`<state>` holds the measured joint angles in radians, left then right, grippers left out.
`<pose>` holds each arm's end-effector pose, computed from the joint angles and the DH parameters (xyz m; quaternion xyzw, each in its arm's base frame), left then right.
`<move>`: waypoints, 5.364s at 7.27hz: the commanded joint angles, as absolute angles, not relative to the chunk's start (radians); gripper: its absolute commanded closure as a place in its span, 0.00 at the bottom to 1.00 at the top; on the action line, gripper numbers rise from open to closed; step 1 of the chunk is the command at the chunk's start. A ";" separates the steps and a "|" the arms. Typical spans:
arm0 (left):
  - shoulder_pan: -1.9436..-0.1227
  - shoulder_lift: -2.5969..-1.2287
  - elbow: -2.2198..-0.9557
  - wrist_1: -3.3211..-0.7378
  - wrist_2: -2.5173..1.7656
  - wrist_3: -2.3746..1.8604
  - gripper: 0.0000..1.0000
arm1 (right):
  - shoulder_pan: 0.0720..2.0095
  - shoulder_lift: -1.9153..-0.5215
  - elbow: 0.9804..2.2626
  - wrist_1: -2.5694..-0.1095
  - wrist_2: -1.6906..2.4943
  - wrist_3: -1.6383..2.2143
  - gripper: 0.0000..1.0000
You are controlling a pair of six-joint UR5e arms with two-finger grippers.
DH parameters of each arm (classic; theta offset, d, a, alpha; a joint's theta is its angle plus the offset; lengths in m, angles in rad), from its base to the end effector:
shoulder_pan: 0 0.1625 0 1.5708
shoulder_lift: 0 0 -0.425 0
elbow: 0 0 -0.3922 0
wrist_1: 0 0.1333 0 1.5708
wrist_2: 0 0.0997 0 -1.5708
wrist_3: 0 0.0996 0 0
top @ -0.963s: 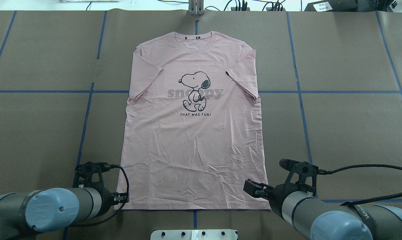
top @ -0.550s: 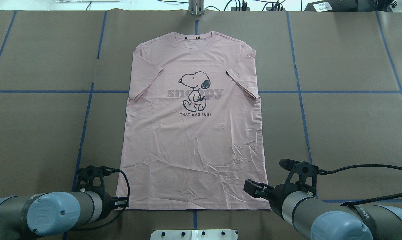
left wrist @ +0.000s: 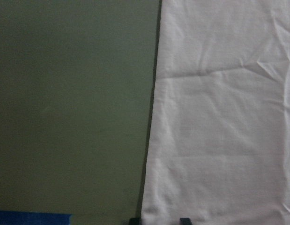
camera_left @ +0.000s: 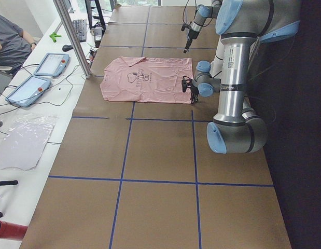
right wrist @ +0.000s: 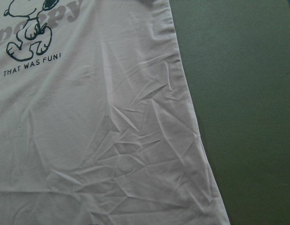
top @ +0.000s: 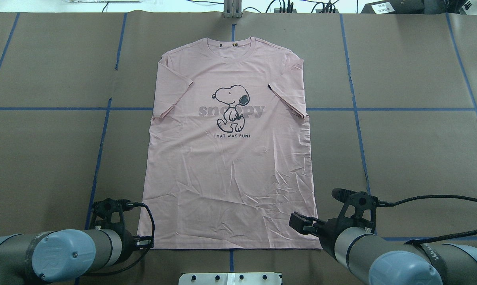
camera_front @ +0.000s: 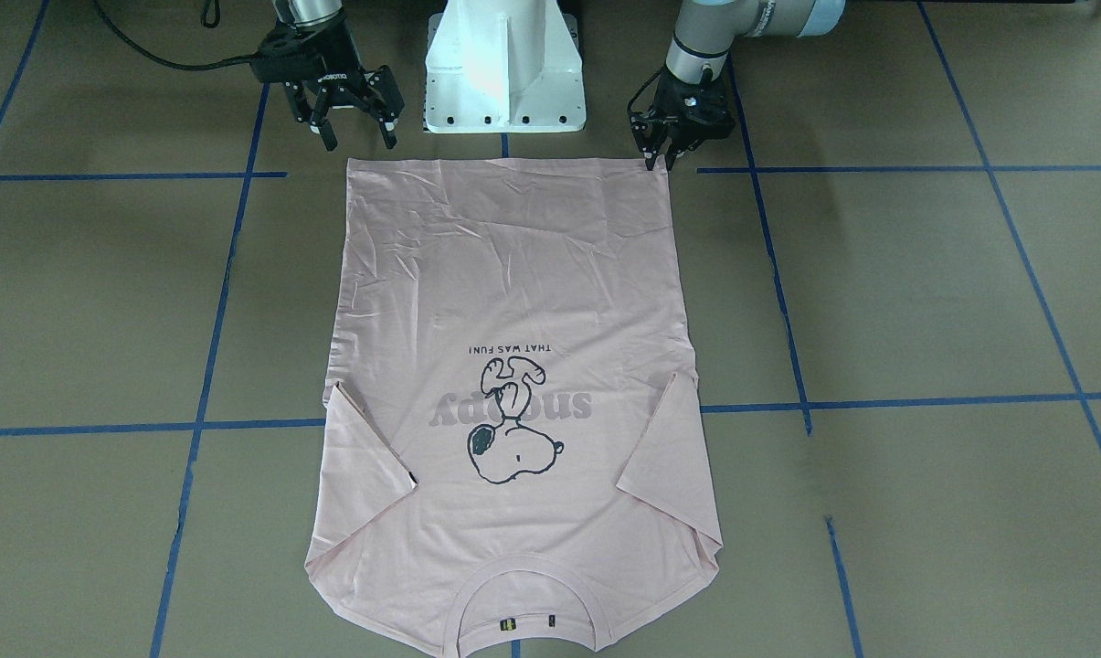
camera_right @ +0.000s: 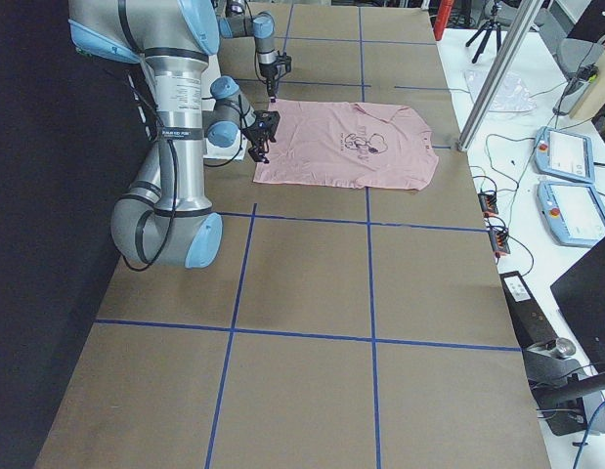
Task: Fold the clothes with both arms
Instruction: 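Grasp the hem corners with the left and right grippers, then lift the hem with both grippers and fold it over toward the collar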
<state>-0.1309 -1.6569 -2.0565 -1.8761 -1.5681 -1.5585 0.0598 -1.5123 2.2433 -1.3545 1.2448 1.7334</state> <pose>0.4849 -0.1986 0.3607 0.0316 0.4235 -0.0542 0.9037 -0.4410 -0.1919 0.2991 0.1211 -0.4569 0.1710 0.8645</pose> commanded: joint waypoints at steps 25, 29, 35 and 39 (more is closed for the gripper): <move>-0.123 -1.687 -2.068 -1.876 -1.574 -1.554 1.00 | -0.055 -1.531 2.102 -1.364 1.164 1.888 0.52; -0.123 -1.687 -2.069 -1.876 -1.574 -1.555 1.00 | -0.057 -1.525 2.098 -1.364 1.152 1.904 1.00; -0.143 -1.695 -2.289 -1.738 -1.650 -1.499 1.00 | -0.055 -1.556 2.469 -1.672 1.204 1.870 1.00; -0.328 -2.028 -2.580 -1.151 -1.873 -1.407 1.00 | 0.073 -1.272 2.729 -2.162 1.420 1.785 1.00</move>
<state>-0.2656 -1.9413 -2.5531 -1.2499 -1.8284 -1.4465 0.0220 -1.3631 2.7150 -2.0534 1.3773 1.8443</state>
